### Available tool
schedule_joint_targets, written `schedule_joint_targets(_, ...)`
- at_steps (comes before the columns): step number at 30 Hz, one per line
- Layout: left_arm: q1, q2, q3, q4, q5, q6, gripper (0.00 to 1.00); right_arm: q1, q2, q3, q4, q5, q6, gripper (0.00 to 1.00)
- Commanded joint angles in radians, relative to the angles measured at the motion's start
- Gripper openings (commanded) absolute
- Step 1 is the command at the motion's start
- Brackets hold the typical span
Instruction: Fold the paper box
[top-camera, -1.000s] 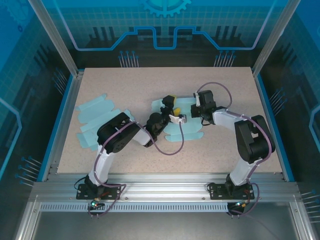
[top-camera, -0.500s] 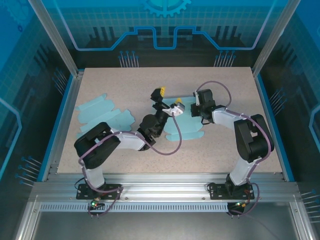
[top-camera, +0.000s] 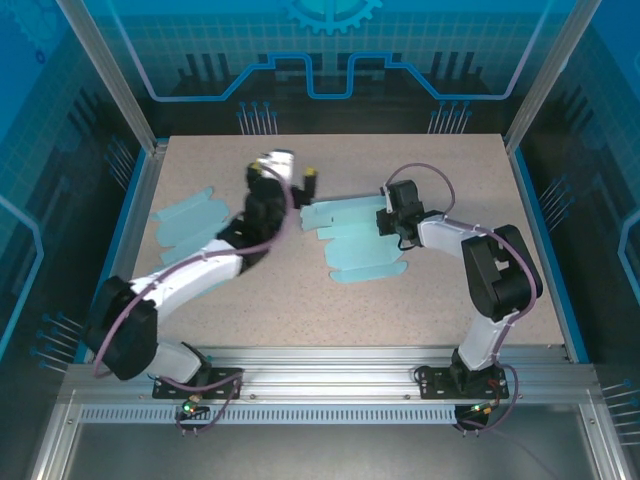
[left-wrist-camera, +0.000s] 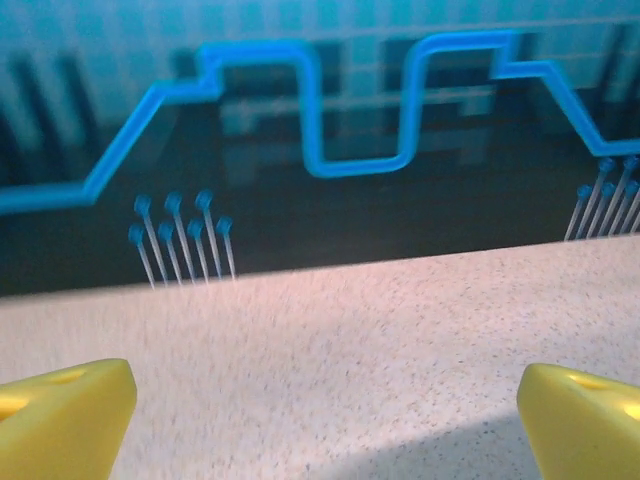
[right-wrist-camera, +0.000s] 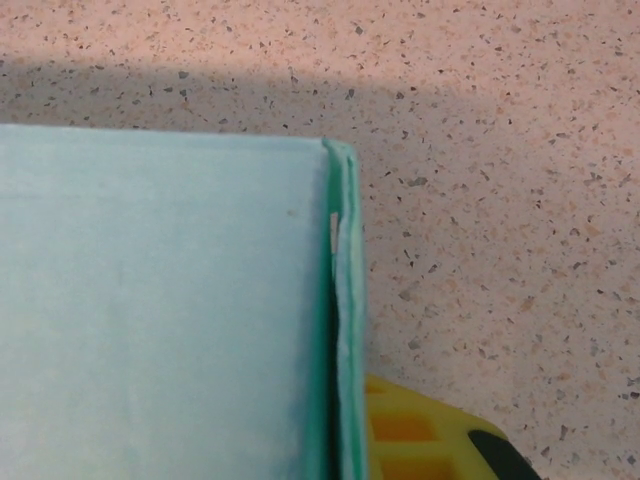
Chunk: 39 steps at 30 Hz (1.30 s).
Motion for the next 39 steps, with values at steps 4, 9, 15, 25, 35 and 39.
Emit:
schedule_joint_targets(4, 0.103, 0.027, 0.013, -0.365, 0.304, -0.374, 0.99, 0.015, 0.013, 0.026, -0.005, 0.017, -0.011, 0.13)
schedule_joint_targets(9, 0.104, 0.18, 0.124, -0.436, 0.374, -0.408, 0.99, 0.02, -0.031, -0.018, 0.038, 0.013, -0.026, 0.12)
schedule_joint_targets(15, 0.101, 0.283, 0.17, -0.37, 0.445, -0.424, 0.99, 0.022, -0.076, -0.064, 0.1, -0.017, -0.04, 0.11)
schedule_joint_targets(25, 0.088, 0.296, 0.127, -0.361, 0.461, -0.42, 0.99, 0.019, -0.064, -0.053, 0.09, -0.014, -0.033, 0.11)
schedule_joint_targets(35, 0.022, 0.388, 0.189, -0.409, 0.375, -0.397, 0.99, 0.018, -0.075, -0.06, 0.097, -0.042, -0.022, 0.11)
schedule_joint_targets(39, 0.013, 0.413, 0.195, -0.393, 0.341, -0.406, 0.99, 0.018, -0.082, -0.063, 0.102, -0.05, -0.02, 0.11)
